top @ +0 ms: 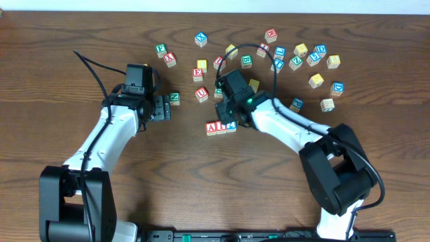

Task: Spell out AI2
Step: 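Raise the right gripper up from the A block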

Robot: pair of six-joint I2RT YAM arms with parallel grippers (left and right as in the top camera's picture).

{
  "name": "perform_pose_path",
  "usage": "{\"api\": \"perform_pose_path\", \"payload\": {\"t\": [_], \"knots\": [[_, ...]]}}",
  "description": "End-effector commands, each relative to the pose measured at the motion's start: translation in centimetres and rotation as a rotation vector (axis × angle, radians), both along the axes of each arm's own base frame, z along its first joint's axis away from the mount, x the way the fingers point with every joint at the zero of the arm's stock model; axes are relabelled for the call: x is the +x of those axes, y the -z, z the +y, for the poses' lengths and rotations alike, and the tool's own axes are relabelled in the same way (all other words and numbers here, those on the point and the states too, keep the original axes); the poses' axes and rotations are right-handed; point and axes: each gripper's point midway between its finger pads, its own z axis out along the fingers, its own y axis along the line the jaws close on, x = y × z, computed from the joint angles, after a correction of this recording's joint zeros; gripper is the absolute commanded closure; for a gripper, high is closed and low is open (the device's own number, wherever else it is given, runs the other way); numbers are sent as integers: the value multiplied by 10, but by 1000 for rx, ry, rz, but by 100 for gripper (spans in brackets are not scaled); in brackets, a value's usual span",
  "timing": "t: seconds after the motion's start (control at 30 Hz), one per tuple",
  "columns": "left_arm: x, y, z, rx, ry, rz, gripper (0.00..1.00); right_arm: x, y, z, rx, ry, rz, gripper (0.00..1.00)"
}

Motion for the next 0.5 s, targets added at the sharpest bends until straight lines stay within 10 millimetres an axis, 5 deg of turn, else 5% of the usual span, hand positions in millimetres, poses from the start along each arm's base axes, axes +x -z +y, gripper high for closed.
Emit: {"api": "perform_pose_path", "payload": {"t": [0.0, 0.23, 0.47], "knots": [[-2, 4, -5, -17, 19, 22, 15, 25, -10, -21, -12, 73, -37, 99], [-15, 8, -24, -13, 68, 66, 15, 46, -21, -63, -44, 184, -36, 99], [-32, 12, -86, -26, 200, 70, 15, 49, -65, -82, -15, 234, -79, 99]]}}
